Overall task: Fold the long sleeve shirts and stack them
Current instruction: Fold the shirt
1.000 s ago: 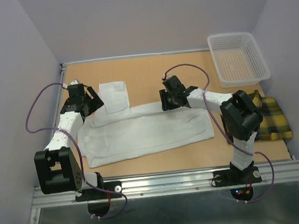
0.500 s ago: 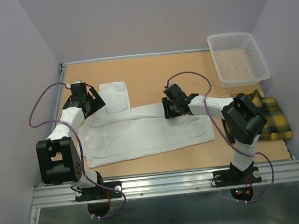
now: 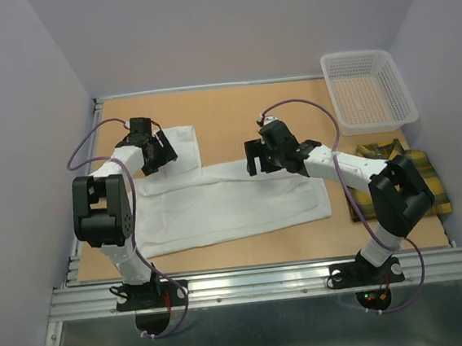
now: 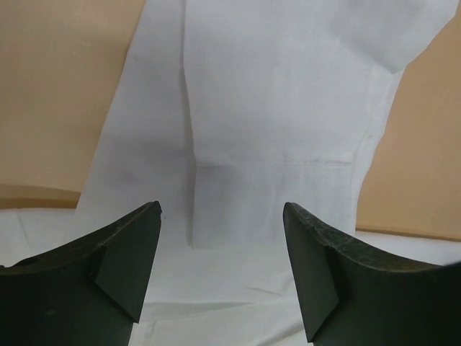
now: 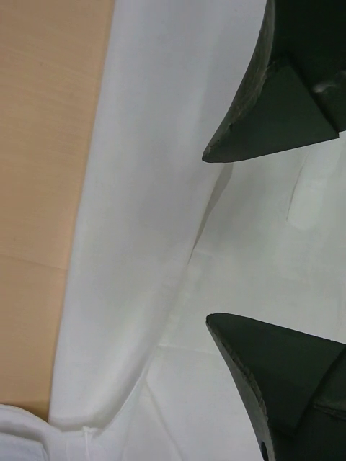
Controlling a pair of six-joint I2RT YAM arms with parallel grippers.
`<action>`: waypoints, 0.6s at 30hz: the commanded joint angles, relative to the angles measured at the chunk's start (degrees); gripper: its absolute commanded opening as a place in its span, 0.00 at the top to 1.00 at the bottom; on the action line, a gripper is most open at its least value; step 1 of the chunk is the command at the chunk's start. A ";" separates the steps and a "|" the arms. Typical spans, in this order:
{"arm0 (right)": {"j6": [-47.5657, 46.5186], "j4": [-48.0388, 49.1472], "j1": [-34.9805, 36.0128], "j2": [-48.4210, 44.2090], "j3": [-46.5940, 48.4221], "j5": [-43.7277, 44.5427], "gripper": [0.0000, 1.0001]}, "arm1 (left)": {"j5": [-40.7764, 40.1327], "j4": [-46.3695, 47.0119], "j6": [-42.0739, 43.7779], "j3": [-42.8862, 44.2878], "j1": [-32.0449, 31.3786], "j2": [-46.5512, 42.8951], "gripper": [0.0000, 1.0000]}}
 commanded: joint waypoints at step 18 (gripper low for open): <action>0.35 1.12 0.43 -2.56 -1.71 0.05 0.10 | 0.64 3.83 -1.88 0.40 -0.53 5.98 0.54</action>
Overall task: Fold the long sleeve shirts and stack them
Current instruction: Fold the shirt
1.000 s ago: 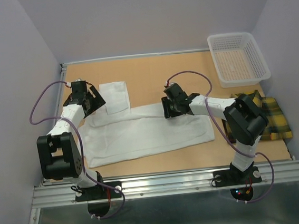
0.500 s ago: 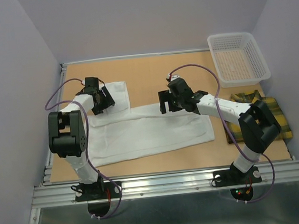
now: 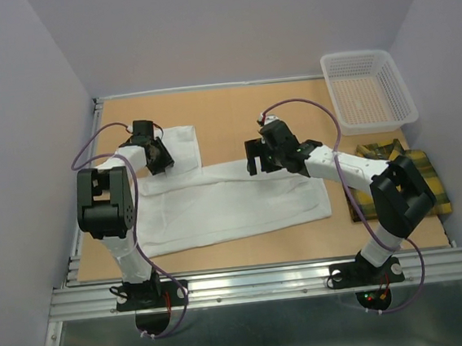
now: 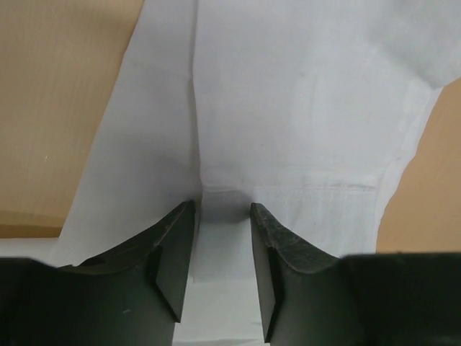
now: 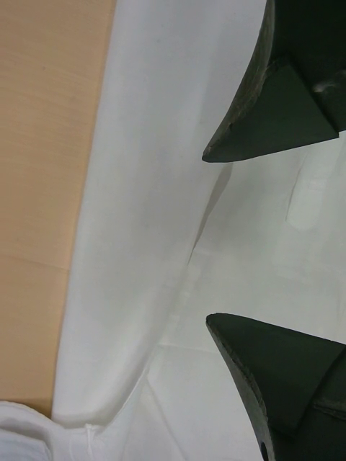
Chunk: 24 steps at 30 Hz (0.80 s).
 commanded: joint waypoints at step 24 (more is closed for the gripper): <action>-2.31 0.90 0.34 -12.81 -1.14 4.75 0.11 | 8.46 -0.16 -9.56 0.98 -4.20 -18.95 1.00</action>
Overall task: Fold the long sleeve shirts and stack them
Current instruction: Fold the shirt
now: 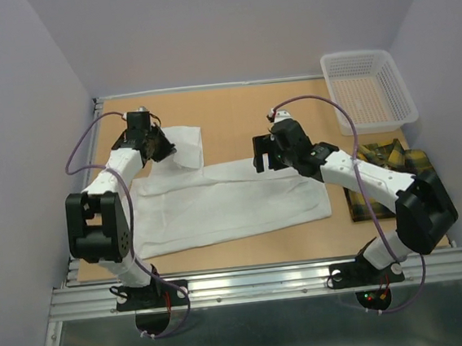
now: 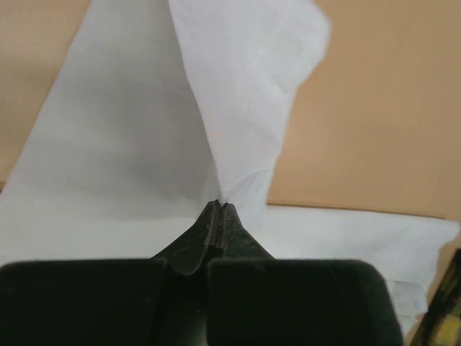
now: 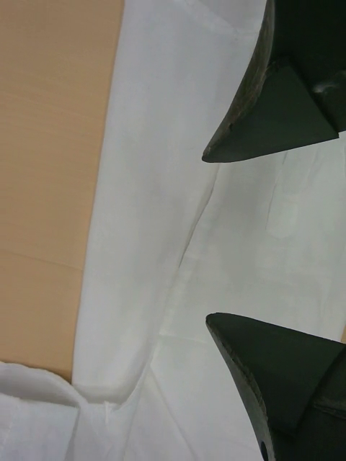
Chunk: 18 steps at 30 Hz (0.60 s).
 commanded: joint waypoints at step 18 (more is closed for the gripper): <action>-1.11 0.90 0.34 -15.79 0.14 -6.70 0.12 | 15.10 -19.66 -13.95 -16.45 -7.12 -63.07 1.00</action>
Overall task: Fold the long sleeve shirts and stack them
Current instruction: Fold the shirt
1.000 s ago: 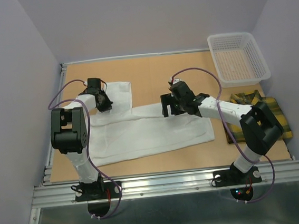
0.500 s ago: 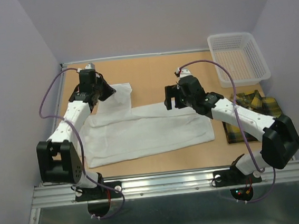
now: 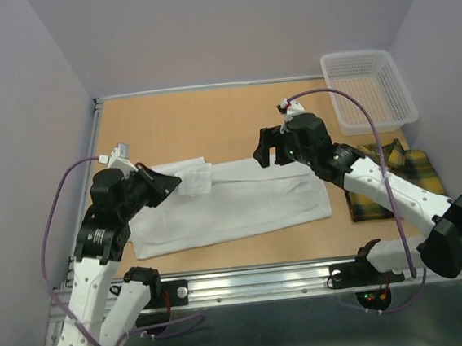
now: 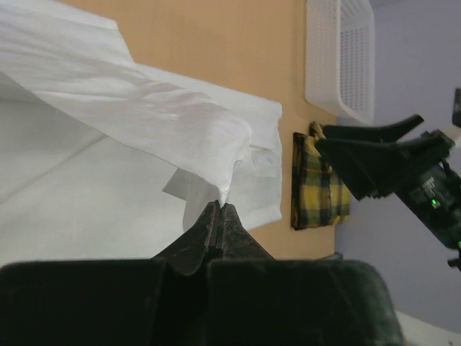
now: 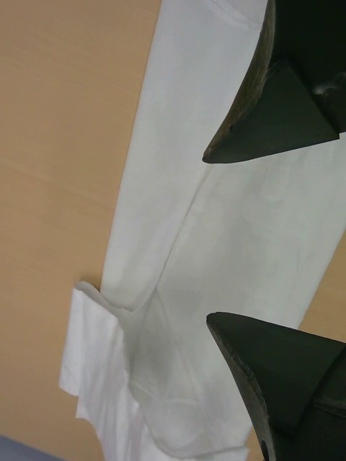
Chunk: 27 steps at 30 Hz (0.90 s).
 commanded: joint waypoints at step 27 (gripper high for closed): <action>-0.65 1.05 0.34 -7.13 -5.16 -2.03 0.12 | 22.82 -30.37 -9.03 10.75 -0.17 -43.32 1.00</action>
